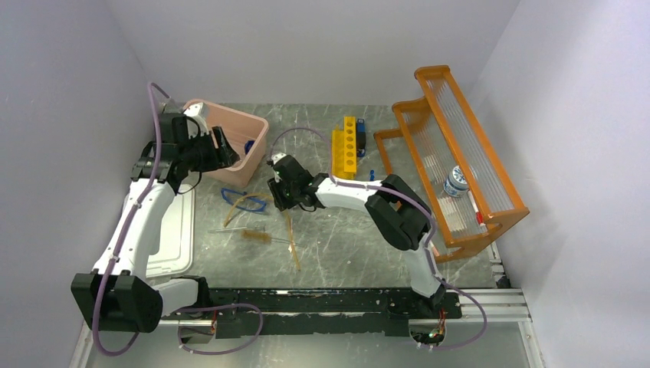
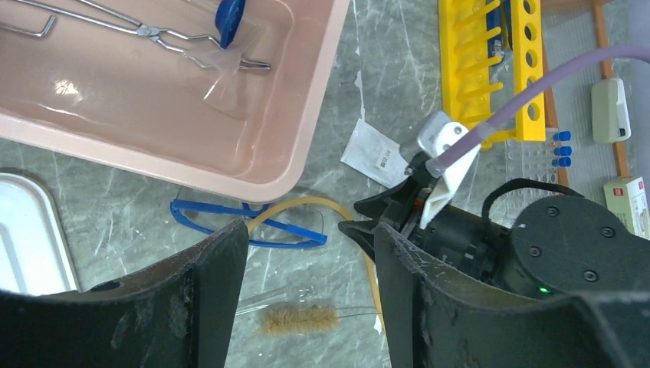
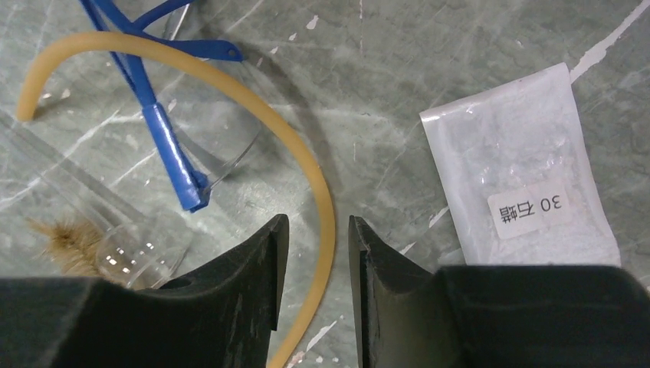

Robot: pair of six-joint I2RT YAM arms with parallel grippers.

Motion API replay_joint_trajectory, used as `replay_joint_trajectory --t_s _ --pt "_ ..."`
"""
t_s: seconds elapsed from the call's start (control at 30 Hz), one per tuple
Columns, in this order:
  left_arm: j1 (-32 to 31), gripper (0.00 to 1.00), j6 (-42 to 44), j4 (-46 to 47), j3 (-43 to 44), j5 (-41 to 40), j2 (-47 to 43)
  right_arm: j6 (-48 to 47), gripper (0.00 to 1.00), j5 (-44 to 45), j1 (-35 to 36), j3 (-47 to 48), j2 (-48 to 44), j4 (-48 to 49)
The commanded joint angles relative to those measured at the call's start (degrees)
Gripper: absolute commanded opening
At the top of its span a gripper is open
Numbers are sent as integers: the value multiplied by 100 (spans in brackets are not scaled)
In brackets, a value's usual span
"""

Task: Organize the chemistry lab equipment

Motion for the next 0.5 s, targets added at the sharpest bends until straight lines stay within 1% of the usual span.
replay_joint_trajectory --t_s 0.0,0.13,0.2,0.27,0.33,0.37,0.4,0.47 --pt "-121 65 139 -88 139 46 46 -302 37 396 97 274 313 -148" --pt "-152 64 131 -414 384 -748 186 -508 34 711 197 390 545 -198" --pt "-161 64 126 -497 464 -963 204 -574 30 887 241 406 636 -175" --pt "-161 64 100 -490 505 -1008 200 -603 23 1070 270 395 686 -122" --pt "-165 64 88 -478 524 -989 209 -681 8 1215 277 284 626 47" --pt "-162 64 82 -476 533 -974 212 -718 3 1310 279 212 558 167" --pt "-161 64 86 -482 544 -979 213 -731 0 1356 276 175 497 241" --pt "-161 64 70 -508 567 -1034 213 -796 0 1516 280 177 352 284"
